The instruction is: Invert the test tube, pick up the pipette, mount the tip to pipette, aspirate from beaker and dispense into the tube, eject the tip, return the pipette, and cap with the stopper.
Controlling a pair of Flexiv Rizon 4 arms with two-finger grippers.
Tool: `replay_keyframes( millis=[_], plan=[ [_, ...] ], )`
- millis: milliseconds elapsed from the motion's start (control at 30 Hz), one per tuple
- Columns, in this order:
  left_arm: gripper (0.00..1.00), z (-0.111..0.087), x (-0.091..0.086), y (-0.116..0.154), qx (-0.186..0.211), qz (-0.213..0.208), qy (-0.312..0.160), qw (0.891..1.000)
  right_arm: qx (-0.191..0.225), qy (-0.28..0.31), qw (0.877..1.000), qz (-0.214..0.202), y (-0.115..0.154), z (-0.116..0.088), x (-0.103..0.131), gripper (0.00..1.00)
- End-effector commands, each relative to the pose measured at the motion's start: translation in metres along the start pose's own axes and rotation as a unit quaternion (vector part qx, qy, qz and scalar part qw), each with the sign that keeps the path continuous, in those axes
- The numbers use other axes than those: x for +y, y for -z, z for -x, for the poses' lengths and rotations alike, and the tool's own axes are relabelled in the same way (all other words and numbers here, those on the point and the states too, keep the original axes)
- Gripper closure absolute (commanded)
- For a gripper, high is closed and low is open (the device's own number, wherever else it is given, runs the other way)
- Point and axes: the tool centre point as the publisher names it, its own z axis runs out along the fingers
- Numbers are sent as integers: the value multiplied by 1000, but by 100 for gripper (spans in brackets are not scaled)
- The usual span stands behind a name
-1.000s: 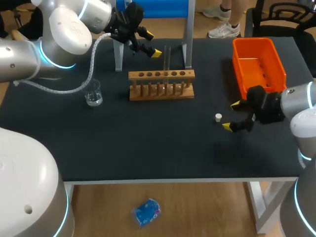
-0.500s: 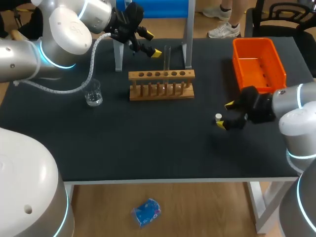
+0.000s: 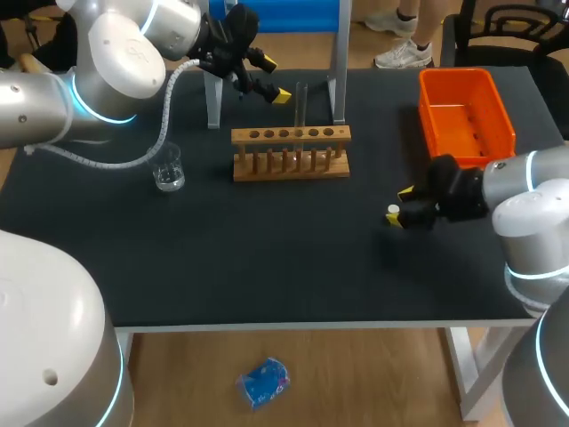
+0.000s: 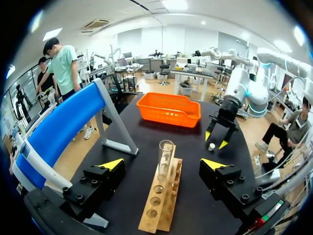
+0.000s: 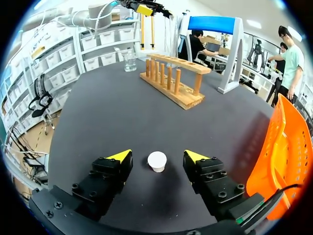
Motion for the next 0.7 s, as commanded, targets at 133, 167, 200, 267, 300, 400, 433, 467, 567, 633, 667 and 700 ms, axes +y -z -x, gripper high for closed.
replay_keyframes(
  millis=[133,167,200,267,300,400,433,467,567,633,667,700],
  plan=[
    [0,0,-1,1,1,3,1,1000,1,-1,1000,3,-7,1,1,44],
    [0,0,-1,1,1,3,1,1000,2,-1,1000,3,-8,1,2,46],
    [0,0,-1,1,1,3,1,1000,2,0,1000,3,-8,1,2,48],
    [0,0,-1,1,1,3,1,1000,4,1,1000,3,-9,1,3,50],
    [0,0,-1,1,1,3,1,1000,4,1,1000,3,-10,2,3,51],
    [0,0,-1,1,1,3,1,1000,5,1,1000,2,-10,2,3,51],
    [0,0,-1,1,1,3,1,1000,5,1,1000,2,-10,2,3,51],
    [0,0,-1,1,1,3,1,1000,5,1,1000,2,-10,2,3,51],
    [0,0,-1,1,1,3,1,1000,6,0,1000,1,-11,2,3,51],
    [0,0,-1,1,1,3,1,1000,6,0,1000,1,-12,1,3,52],
    [0,0,-1,1,1,3,1,1000,6,0,1000,1,-12,1,3,52],
    [0,0,-1,1,1,3,1,1000,6,0,1000,1,-12,1,3,52]
  ],
)
